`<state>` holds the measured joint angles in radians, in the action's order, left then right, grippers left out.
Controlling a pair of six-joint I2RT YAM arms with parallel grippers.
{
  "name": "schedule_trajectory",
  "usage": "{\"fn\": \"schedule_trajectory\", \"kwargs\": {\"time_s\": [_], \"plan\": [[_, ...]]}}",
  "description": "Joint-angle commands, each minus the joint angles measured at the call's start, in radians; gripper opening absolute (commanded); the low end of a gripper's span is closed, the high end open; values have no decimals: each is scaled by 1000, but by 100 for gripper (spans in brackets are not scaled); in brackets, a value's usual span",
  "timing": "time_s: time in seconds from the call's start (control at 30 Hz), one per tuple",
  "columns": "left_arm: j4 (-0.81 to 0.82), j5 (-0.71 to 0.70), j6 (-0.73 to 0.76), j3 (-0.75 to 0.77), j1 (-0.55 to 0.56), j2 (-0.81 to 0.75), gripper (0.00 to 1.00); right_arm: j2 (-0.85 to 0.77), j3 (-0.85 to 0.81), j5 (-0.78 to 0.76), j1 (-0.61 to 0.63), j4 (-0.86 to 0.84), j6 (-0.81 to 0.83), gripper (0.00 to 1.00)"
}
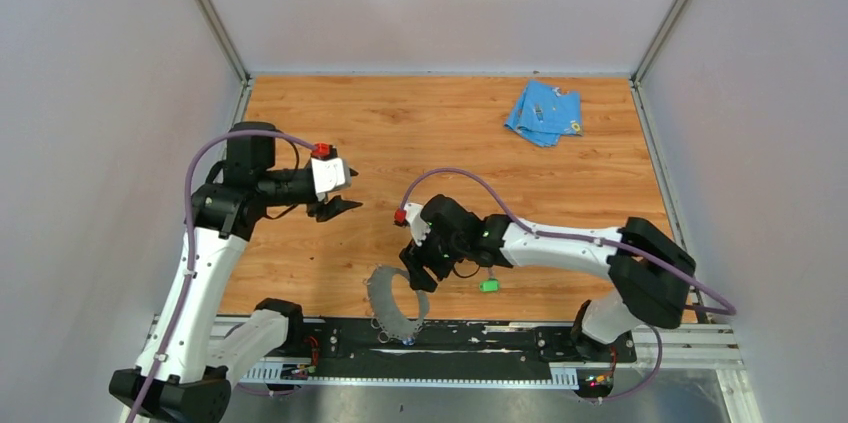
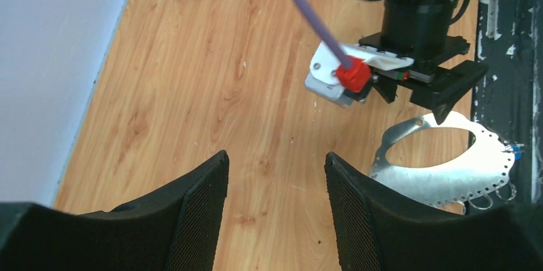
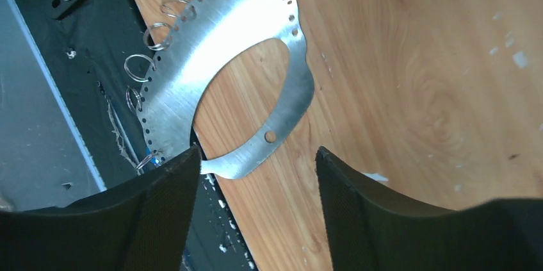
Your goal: Put the keys on the keyring
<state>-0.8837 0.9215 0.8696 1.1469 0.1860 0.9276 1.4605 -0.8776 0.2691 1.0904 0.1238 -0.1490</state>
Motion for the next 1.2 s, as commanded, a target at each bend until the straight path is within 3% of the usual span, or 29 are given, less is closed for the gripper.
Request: {"fn": "schedule_trajectory", "kwargs": {"time_s": [0.0, 0.1, 0.2, 0.37, 0.57, 0.67, 0.97, 1.17], "plan": [[-35, -33, 154, -47, -8, -29, 61, 85, -13, 215, -87, 44, -101, 74], [-82, -115, 436, -170, -8, -30, 63, 114, -32, 214, -98, 72, -96, 81], [-113, -152, 565, -264, 17, 35, 64, 146, -48, 158, -87, 66, -97, 81], [-136, -250, 496, -265, 160, 259, 62, 65, 36, 45, -84, -12, -109, 76], [-190, -327, 378, -135, 230, 557, 61, -145, 176, -11, -100, -114, -137, 76], [-198, -331, 406, -103, 272, 647, 60, -185, 239, -4, -115, -171, -139, 78], [-196, -386, 587, -137, 363, 705, 50, -257, 389, 21, -180, -319, -186, 77], [-178, -400, 604, -147, 380, 738, 45, -291, 460, 71, -220, -410, -234, 77]]}}
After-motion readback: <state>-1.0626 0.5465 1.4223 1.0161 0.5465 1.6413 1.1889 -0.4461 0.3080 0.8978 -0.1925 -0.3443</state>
